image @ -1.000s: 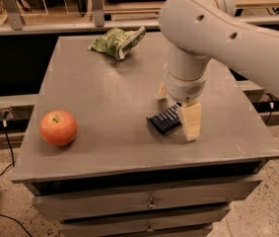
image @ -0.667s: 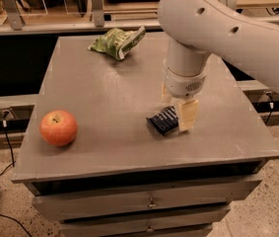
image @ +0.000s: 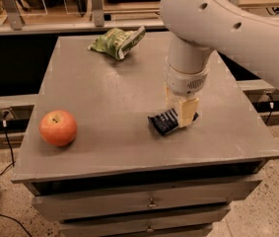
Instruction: Move rxbar blueberry near green jalapeno chip bag
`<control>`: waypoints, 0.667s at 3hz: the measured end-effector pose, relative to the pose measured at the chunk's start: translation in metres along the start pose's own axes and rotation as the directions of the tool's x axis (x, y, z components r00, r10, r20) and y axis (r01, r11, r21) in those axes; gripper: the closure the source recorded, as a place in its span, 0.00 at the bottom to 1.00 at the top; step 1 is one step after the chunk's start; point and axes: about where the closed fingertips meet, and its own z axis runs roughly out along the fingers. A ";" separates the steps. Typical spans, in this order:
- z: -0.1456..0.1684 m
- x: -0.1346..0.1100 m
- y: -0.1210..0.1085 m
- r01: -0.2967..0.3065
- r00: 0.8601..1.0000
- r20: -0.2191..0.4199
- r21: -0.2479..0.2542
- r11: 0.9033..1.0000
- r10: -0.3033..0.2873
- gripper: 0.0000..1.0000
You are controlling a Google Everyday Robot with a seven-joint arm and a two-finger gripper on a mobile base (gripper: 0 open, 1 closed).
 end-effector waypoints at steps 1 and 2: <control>-0.020 0.012 -0.012 -0.022 1.000 0.015 0.045 0.999 0.021 1.00; -0.070 0.048 -0.036 -0.095 0.995 0.024 0.142 0.985 0.092 1.00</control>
Offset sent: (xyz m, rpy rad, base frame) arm 0.0609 -0.0540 0.1211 0.1087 -0.1949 -0.1415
